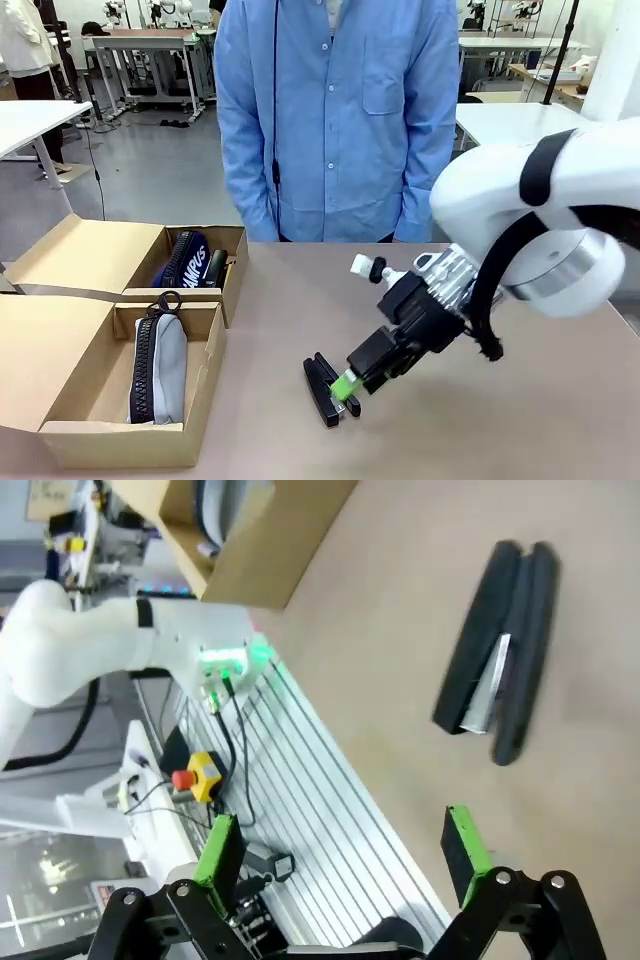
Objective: Place items inside the box.
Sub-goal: Pick up a Pencil pouch or Stapler and place it inside the Mailer Box closest to the robot.
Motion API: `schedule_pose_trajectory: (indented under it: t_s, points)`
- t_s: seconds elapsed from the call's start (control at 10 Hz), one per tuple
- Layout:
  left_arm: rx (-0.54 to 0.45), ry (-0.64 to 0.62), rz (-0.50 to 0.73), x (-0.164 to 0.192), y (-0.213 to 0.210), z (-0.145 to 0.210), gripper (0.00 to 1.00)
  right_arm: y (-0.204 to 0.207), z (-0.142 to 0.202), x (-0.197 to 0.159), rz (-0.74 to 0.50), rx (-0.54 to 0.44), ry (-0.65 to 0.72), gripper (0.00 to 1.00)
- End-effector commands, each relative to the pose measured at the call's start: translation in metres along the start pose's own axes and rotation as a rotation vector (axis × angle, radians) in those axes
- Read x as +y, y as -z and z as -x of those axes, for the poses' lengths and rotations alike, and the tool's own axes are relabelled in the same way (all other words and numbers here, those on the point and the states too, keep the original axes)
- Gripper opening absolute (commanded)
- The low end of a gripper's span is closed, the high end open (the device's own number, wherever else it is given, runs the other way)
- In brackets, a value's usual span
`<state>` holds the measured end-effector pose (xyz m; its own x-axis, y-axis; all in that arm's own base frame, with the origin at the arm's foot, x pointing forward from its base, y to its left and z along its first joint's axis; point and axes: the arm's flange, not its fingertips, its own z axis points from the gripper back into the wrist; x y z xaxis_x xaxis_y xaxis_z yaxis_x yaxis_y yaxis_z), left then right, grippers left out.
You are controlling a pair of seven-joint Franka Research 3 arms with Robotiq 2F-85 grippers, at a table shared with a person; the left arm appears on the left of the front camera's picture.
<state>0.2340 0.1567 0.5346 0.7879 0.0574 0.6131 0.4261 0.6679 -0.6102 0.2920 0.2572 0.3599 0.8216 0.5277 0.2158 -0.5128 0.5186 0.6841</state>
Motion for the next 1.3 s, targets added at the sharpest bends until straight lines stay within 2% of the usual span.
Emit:
schedule_pose_trajectory:
  t_s: [0.0, 0.2, 0.4, 0.5, 0.8, 1.2]
  points:
    - [-0.014, 0.019, 0.015, -0.001, 0.001, 0.002, 1.0, -0.035, 0.0, -0.008, 0.008, -0.034, 0.016, 1.0]
    - [-0.014, 0.019, 0.015, -0.001, 0.001, 0.002, 1.0, -0.021, -0.002, -0.008, 0.009, -0.022, 0.006, 1.0]
    - [-0.014, 0.019, 0.015, -0.001, 0.001, 0.002, 1.0, 0.001, -0.017, 0.029, 0.17, -0.034, 0.042, 1.0]
    - [-0.014, 0.019, 0.015, -0.001, 0.001, 0.002, 1.0, 0.009, -0.023, 0.034, 0.276, -0.065, 0.115, 1.0]
    - [-0.014, 0.019, 0.015, -0.001, 0.001, 0.002, 1.0, 0.058, -0.047, 0.038, 0.43, 0.024, 0.218, 1.0]
    - [-0.014, 0.019, 0.015, -0.001, 0.001, 0.002, 1.0, 0.087, -0.068, 0.041, 0.61, 0.07, 0.209, 1.0]
